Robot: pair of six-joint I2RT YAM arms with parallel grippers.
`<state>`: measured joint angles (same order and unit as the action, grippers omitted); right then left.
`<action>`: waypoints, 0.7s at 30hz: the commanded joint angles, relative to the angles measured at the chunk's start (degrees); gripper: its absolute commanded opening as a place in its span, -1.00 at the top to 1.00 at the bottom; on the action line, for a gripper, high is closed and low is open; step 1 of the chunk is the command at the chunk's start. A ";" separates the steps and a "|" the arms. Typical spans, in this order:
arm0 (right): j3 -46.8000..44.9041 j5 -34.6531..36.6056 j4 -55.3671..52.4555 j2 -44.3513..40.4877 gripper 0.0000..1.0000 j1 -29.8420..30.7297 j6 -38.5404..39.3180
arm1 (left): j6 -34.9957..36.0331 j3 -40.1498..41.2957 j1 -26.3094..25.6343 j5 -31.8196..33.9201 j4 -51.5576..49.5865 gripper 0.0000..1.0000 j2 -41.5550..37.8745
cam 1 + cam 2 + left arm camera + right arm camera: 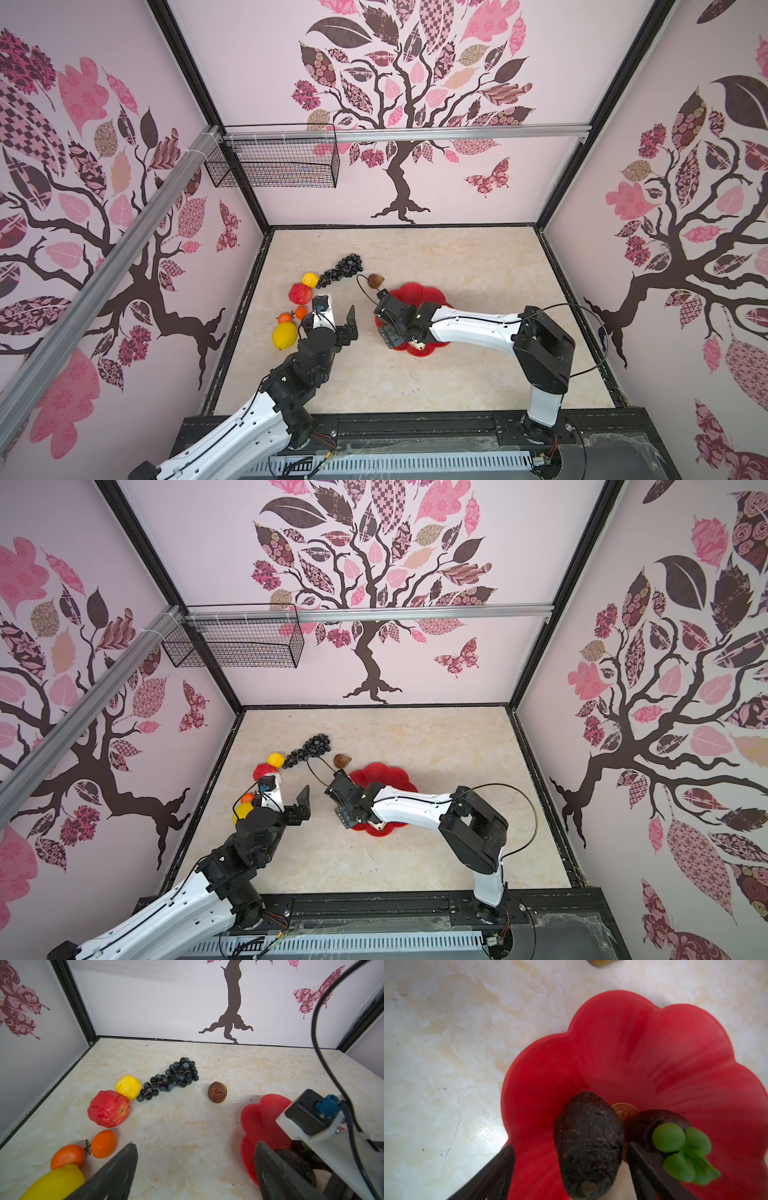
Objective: Arrange fruit in a fruit bowl
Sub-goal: Place the fruit in the fruit bowl.
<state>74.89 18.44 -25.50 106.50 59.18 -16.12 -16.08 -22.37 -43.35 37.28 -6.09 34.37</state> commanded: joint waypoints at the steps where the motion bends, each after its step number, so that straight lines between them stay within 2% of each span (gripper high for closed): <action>1: 1.75 0.71 -1.13 -1.91 -0.75 0.41 -0.40 | 0.43 1.72 0.24 0.60 0.64 -0.81 -0.18; 8: 1.91 0.55 -1.63 -3.67 -0.76 0.41 -0.55 | 0.25 1.61 0.34 0.78 0.47 -0.81 -0.27; 10: 2.10 0.70 -2.29 -4.80 -0.82 0.41 -0.89 | -0.15 1.39 0.29 1.28 0.30 -0.80 -0.71; 13: 3.06 0.05 -3.75 -6.85 -0.87 0.41 -1.02 | -0.68 2.63 0.26 -0.65 0.51 -0.80 -5.28; 17: 2.94 -0.79 -4.34 -11.71 -0.89 0.41 -0.82 | -2.84 3.93 0.42 -0.35 0.29 -0.80 -10.41; 21: 0.36 -0.39 -3.53 -18.64 -0.91 0.41 -0.55 | -6.30 0.57 0.55 2.64 -4.22 -0.80 -7.20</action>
<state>75.02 17.76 -28.36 94.08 59.20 -16.58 -19.51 -20.16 -43.09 37.78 -6.81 25.04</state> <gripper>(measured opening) 0.954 0.900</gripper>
